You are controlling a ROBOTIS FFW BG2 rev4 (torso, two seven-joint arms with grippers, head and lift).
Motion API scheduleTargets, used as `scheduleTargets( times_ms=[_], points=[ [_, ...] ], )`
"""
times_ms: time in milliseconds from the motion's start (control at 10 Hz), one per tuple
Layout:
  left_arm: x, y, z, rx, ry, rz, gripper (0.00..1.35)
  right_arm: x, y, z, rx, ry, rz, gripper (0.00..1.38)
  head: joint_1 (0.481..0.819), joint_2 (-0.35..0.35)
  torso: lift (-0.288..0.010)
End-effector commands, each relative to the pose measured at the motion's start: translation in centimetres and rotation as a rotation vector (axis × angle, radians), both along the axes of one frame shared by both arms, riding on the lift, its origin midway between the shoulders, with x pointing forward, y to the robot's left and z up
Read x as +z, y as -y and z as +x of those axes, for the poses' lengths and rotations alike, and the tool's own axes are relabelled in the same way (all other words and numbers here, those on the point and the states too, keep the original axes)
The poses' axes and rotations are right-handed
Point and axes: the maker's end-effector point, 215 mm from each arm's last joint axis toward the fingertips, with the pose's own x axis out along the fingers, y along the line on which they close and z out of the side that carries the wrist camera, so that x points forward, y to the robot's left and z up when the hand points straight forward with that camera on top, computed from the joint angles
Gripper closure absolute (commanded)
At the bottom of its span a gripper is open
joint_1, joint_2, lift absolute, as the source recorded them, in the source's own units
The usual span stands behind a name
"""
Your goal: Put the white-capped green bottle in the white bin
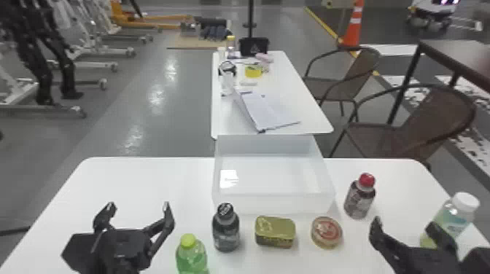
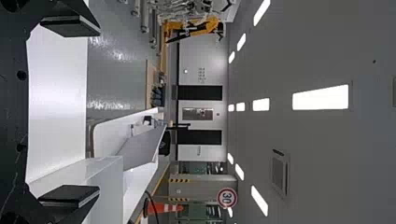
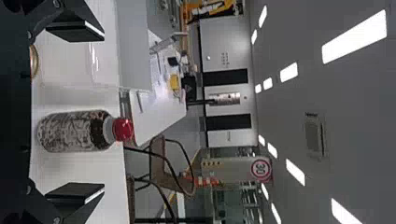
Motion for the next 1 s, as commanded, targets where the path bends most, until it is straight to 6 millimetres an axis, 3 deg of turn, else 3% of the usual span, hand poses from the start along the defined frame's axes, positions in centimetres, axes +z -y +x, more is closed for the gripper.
scheduleTargets(
  times_ms=[0, 300, 500, 700, 900],
  points=[
    [0.0, -0.2, -0.1, 0.005, 0.003, -0.001, 0.11, 0.0, 3.1, -1.2, -0.087, 0.02, 0.009, 0.16, 0.549, 0.0, -0.1],
    [0.6, -0.4, -0.3, 0.01, 0.042, 0.0, 0.11, -1.1, 12.3, -2.6, -0.223, 0.005, -0.027, 0.16, 0.549, 0.0, -0.1],
    [0.4, -0.5, -0.4, 0.012, 0.039, -0.002, 0.11, -3.1, 15.8, -3.6, -0.256, -0.015, 0.003, 0.16, 0.549, 0.0, -0.1],
    [0.5, -0.5, -0.4, 0.013, 0.043, -0.005, 0.11, -4.8, 17.0, -3.9, -0.253, -0.042, 0.004, 0.16, 0.549, 0.0, -0.1],
    [0.4, -0.6, -0.5, 0.015, 0.045, -0.011, 0.11, -6.5, 16.4, -3.0, -0.201, -0.058, 0.04, 0.16, 0.549, 0.0, -0.1]
  ],
)
